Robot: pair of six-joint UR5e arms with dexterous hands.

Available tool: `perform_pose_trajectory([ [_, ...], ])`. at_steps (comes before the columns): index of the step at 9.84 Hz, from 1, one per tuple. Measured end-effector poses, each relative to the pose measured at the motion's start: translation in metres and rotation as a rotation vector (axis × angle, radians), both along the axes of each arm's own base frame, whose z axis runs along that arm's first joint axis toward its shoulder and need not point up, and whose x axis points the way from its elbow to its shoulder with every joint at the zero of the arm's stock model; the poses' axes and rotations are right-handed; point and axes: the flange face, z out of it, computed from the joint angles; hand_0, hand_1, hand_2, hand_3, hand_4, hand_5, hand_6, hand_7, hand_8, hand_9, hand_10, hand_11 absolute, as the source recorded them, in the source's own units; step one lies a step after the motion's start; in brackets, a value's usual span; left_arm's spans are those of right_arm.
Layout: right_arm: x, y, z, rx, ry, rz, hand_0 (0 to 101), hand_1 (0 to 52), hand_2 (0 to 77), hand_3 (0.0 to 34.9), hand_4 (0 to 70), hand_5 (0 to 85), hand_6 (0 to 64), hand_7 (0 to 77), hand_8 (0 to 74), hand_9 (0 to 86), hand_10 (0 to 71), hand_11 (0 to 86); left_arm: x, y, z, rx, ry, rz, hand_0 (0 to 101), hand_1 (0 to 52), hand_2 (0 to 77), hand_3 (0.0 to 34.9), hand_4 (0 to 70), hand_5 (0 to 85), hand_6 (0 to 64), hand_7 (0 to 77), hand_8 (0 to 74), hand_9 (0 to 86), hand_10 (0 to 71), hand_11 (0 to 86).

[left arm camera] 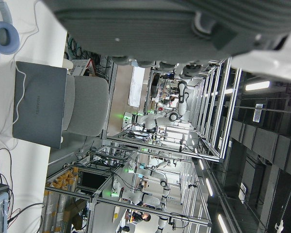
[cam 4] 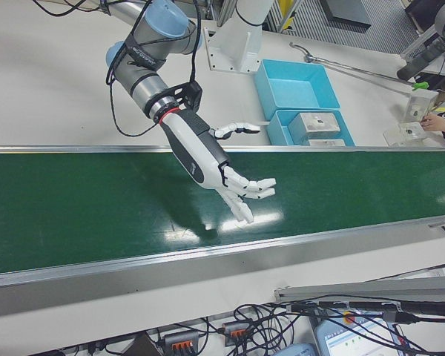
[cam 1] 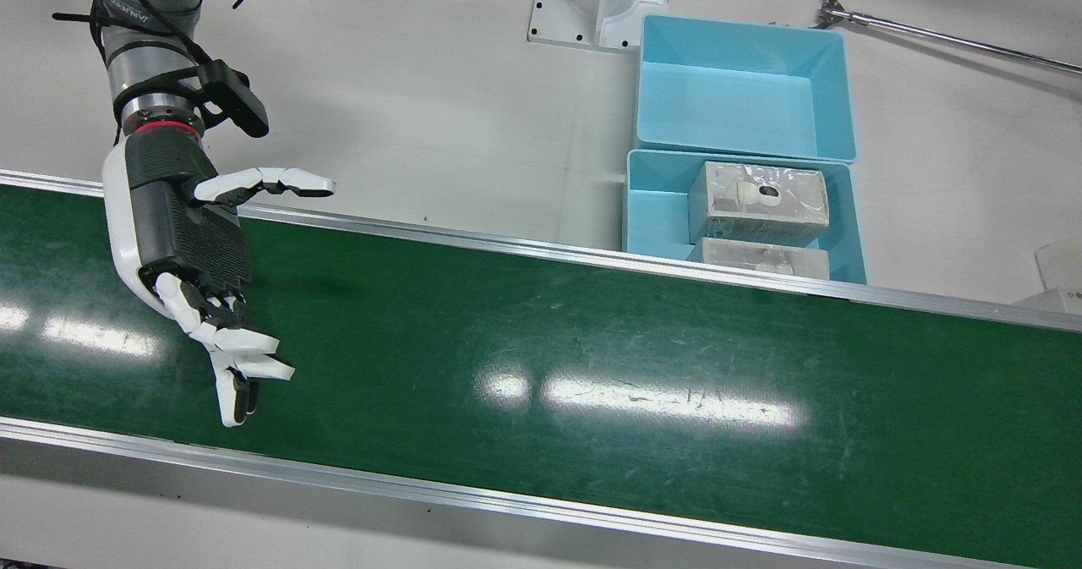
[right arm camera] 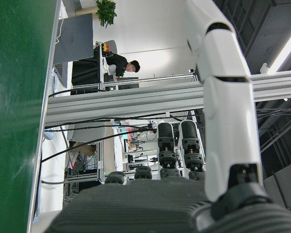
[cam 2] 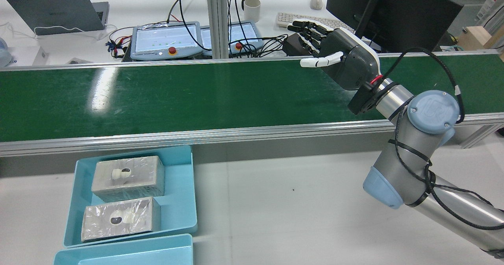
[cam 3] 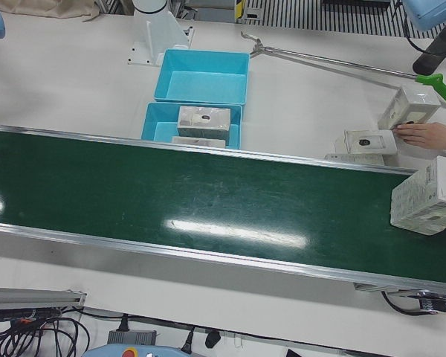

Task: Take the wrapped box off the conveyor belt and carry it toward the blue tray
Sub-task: 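Move the right hand along the belt to a waiting pose, palm open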

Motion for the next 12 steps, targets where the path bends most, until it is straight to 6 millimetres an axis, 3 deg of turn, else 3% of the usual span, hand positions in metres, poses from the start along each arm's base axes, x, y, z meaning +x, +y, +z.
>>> perform_pose_trajectory([
  [2,-0.006,0.002,-0.001,0.007,-0.006,-0.009,50,17.5,18.5,4.1,11.5,24.5,5.5,20.2,0.5,3.3,0.5,1.6,0.0,0.0,0.0,0.0,0.0,0.0,0,0.0,1.1,0.0,0.0,1.1,0.0,0.5,0.5,0.0,0.5,0.0],
  [4,-0.017,0.006,-0.001,0.013,-0.01,-0.026,50,18.5,17.5,4.1,11.5,24.5,5.5,20.2,0.5,3.3,0.5,1.6,0.0,0.0,0.0,0.0,0.0,0.0,0,0.0,1.1,0.0,0.0,1.1,0.0,0.5,0.5,0.0,0.5,0.0],
  [6,-0.025,0.01,-0.001,0.013,-0.011,-0.04,50,18.5,18.5,1.5,14.7,24.5,7.1,20.2,0.0,4.4,0.5,1.6,0.0,0.0,0.0,0.0,0.0,0.0,0,0.0,0.5,0.0,0.0,1.1,0.0,0.5,0.5,0.0,0.5,0.0],
  [9,-0.028,0.011,0.0,0.012,-0.013,-0.045,50,18.5,19.6,1.6,19.1,26.2,7.6,23.5,0.5,4.9,0.5,1.6,0.0,0.0,0.0,0.0,0.0,0.0,0,0.0,0.5,0.0,0.0,1.1,0.0,0.5,0.5,0.0,0.5,0.0],
  [12,-0.031,0.013,-0.001,0.013,-0.013,-0.048,50,18.5,19.6,1.5,19.1,26.2,7.6,24.0,0.5,6.5,0.5,1.6,0.0,0.0,0.0,0.0,0.0,0.0,0,0.0,0.5,0.0,0.0,1.1,0.0,0.5,0.5,0.0,0.0,0.5],
])
